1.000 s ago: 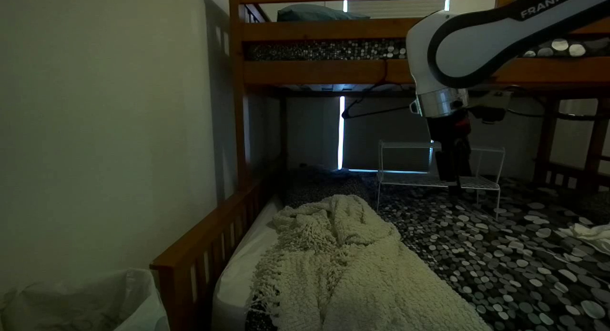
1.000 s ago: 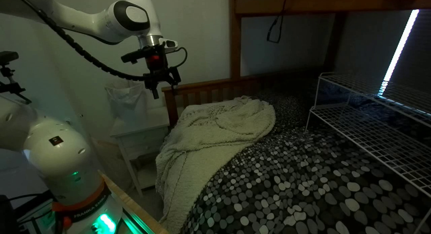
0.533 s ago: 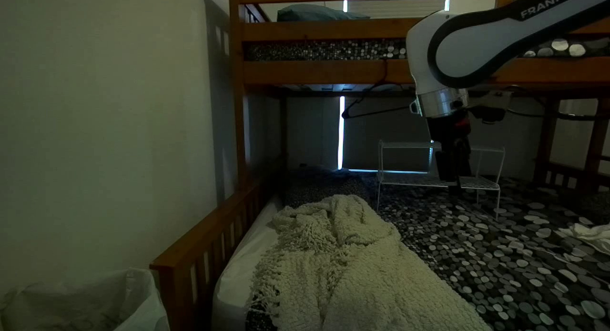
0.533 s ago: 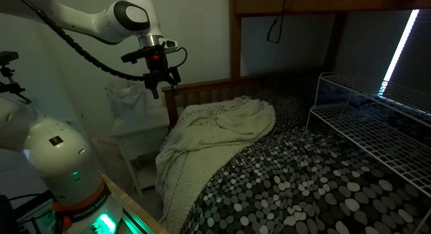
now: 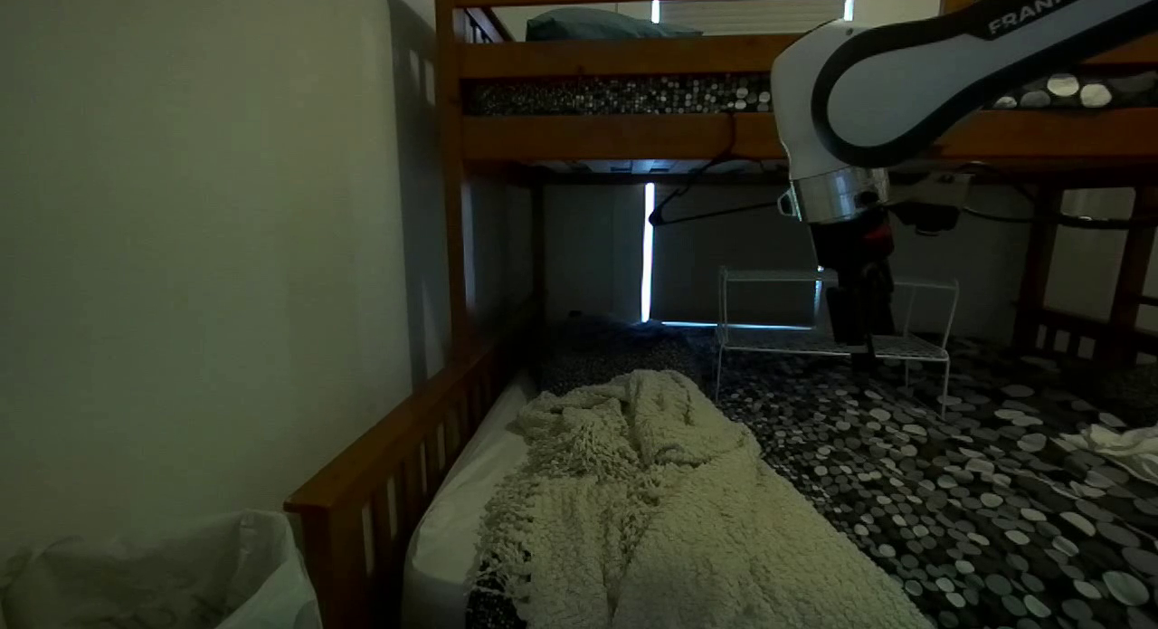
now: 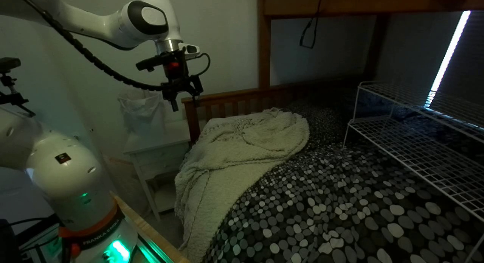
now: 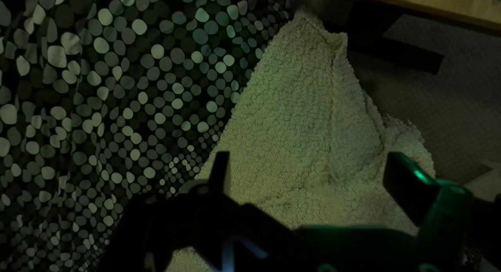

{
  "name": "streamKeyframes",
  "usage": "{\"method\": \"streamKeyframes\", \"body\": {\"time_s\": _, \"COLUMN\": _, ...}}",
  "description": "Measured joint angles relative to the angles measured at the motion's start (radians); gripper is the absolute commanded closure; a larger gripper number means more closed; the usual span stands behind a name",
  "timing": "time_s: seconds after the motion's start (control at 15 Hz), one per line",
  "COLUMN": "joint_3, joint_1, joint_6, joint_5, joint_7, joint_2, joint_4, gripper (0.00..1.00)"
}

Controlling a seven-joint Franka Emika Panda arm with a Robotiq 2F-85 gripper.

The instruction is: Move the white fleece slightly to the right and then fold it in the middle

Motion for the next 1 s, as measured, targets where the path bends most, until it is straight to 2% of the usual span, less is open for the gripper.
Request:
{"method": "streamKeyframes", "body": {"time_s": 0.4, "joint_3": 0.0, "joint_1": 0.008, "joint_6": 0.001, "joint_5": 0.0, "joint_7": 0.035, "joint_2": 0.042, "joint_4": 0.026, "gripper": 0.0}}
{"method": "streamKeyframes", "body": {"time_s": 0.6, "joint_3": 0.021, "joint_1": 0.015, "joint_6": 0.002, "joint_5": 0.006, "joint_7": 0.124, "joint_2": 0.166, "joint_4": 0.102, "gripper": 0.0}}
{"method": "streamKeyframes", "body": {"time_s": 0.8, "joint_3": 0.046, "joint_1": 0.022, "joint_6": 0.012, "joint_5": 0.01, "joint_7": 0.269, "joint_2": 0.326, "joint_4": 0.21, "gripper": 0.0}}
{"method": "streamKeyframes", "body": {"time_s": 1.0, "joint_3": 0.044, "joint_1": 0.026, "joint_6": 0.037, "joint_5": 0.008, "joint_7": 0.356, "joint_2": 0.473, "joint_4": 0.321, "gripper": 0.0}}
